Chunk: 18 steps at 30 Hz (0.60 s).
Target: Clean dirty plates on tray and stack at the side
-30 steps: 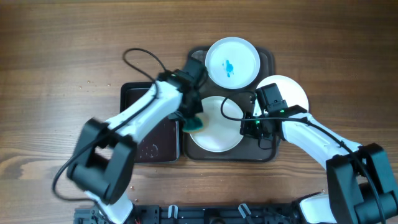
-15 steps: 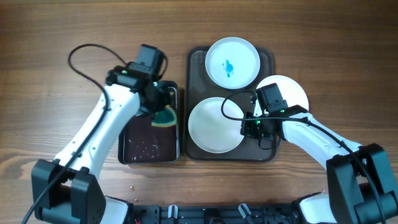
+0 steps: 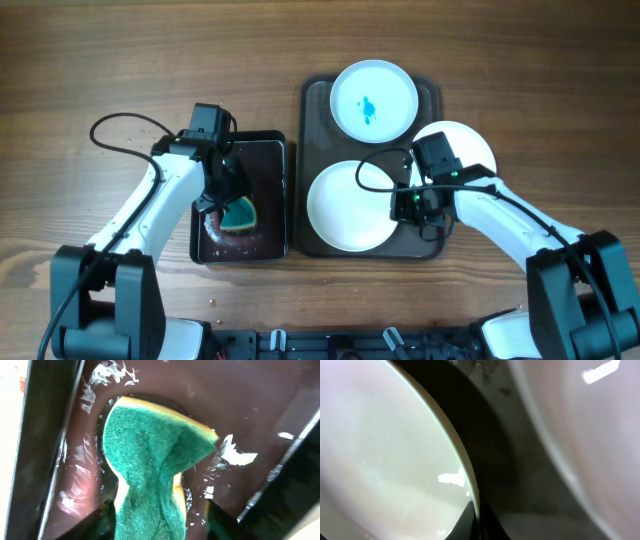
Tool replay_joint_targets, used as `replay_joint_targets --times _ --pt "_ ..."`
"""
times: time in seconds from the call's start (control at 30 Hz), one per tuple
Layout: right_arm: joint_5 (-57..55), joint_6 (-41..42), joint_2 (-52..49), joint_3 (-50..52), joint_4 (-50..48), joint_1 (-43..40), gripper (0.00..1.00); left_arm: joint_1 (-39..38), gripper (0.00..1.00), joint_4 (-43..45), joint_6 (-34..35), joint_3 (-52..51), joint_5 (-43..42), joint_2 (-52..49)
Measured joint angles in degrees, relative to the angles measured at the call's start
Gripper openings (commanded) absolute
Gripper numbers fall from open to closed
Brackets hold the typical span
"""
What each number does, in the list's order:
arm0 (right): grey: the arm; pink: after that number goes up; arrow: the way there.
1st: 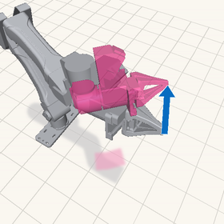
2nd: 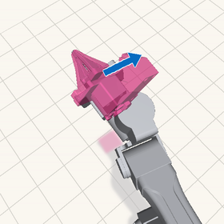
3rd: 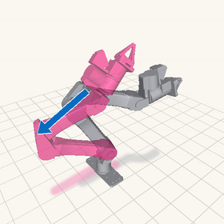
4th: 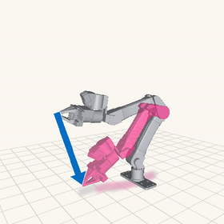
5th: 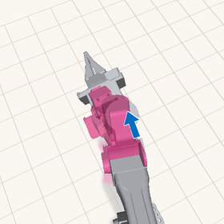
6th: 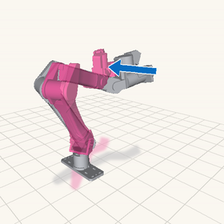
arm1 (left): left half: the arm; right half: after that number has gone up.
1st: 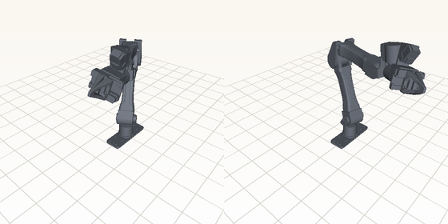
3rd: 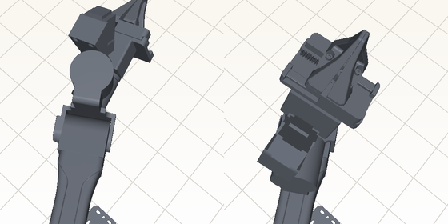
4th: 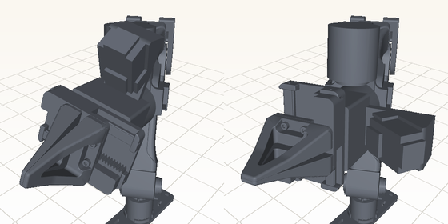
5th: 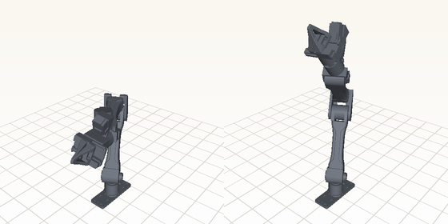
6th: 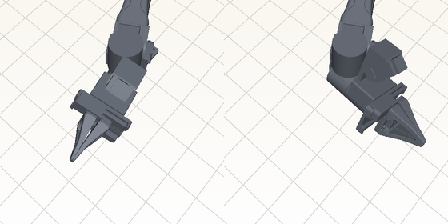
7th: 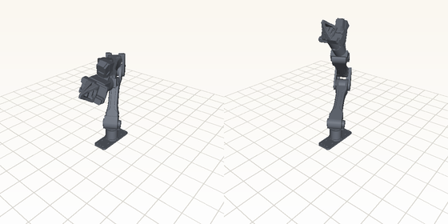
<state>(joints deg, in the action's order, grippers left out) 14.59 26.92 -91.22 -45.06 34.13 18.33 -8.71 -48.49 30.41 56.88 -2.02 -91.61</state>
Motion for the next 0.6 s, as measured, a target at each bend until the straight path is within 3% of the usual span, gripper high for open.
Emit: replay_joint_targets --times 0.17,0.23,0.27,0.3,0.47,0.6 --pt "-4.4 -4.3 0.0 -9.6 10.7 0.0 0.04 0.0 0.73 -4.3 -0.9 3.8 -0.9 3.1" --pt "-5.7 -6.3 0.1 -14.1 14.7 0.0 0.04 0.0 0.84 -5.0 -1.2 5.5 -1.1 6.0" --pt "-6.2 -7.2 0.1 -16.6 16.8 0.0 0.04 0.0 0.97 -5.6 -1.4 6.5 -1.1 7.8" --pt "-6.4 -8.0 0.1 -19.0 18.8 0.0 0.04 0.1 1.00 -6.0 -1.1 7.3 -1.1 9.7" --pt "-6.9 -10.8 0.3 -28.7 22.6 1.4 0.04 2.0 1.00 -6.6 -1.4 8.9 -1.3 19.2" --pt "-6.6 -10.5 0.7 -31.0 19.8 5.8 0.05 4.3 1.00 -6.8 -1.4 9.0 -2.0 26.0"
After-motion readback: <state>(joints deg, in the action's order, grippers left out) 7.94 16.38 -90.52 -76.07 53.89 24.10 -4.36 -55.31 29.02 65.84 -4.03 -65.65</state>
